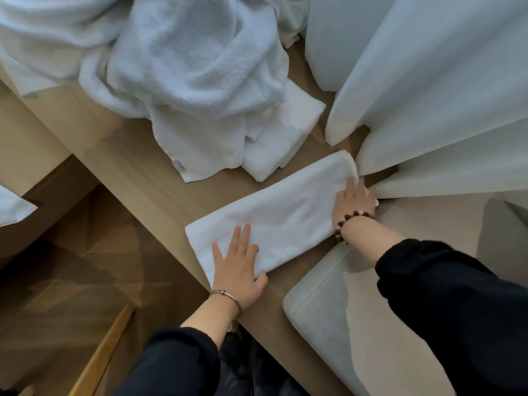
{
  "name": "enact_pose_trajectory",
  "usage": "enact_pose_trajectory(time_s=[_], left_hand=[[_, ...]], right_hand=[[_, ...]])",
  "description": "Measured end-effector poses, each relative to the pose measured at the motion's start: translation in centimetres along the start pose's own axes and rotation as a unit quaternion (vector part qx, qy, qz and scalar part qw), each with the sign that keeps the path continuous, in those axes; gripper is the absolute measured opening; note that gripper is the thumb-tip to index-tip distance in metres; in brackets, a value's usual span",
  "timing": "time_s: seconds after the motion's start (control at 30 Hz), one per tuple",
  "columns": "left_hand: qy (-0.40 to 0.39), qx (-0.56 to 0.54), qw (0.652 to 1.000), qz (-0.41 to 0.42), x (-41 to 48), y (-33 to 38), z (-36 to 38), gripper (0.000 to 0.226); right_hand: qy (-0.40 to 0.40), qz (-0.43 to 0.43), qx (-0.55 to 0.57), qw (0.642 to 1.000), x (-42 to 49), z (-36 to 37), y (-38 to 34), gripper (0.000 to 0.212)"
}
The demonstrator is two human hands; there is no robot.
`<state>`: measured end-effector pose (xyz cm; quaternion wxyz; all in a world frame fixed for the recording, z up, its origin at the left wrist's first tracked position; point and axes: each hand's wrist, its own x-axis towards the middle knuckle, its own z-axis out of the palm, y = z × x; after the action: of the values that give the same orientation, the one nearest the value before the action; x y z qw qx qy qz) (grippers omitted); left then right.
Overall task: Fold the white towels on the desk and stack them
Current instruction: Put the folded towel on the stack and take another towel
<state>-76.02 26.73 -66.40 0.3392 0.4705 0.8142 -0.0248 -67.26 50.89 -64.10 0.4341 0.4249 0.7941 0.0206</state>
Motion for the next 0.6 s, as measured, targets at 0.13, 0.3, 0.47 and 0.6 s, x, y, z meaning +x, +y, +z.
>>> enact_pose_trajectory(time_s=[0.13,0.3,0.47,0.6], left_hand=[[0.112,-0.03,0.991,-0.073,1.7,0.7,-0.6,0.056],[0.08,0.045,0.994,-0.067,4.6,-0.7,0.7,0.065],[0.121,0.07,0.989,-0.039,5.3,-2.8,1.8,0.064],[0.145,0.072,0.986,-0.042,5.3,-2.9,2.3,0.064]], right_hand=[[0.218,-0.197,0.149,0.944,-2.5,0.9,-4.9,0.071],[0.165,-0.294,0.095,0.937,-0.3,4.0,-7.2,0.063],[0.221,-0.223,0.123,0.941,2.7,5.5,-4.9,0.064],[0.241,-0.129,0.176,0.946,4.4,5.3,-3.7,0.066]])
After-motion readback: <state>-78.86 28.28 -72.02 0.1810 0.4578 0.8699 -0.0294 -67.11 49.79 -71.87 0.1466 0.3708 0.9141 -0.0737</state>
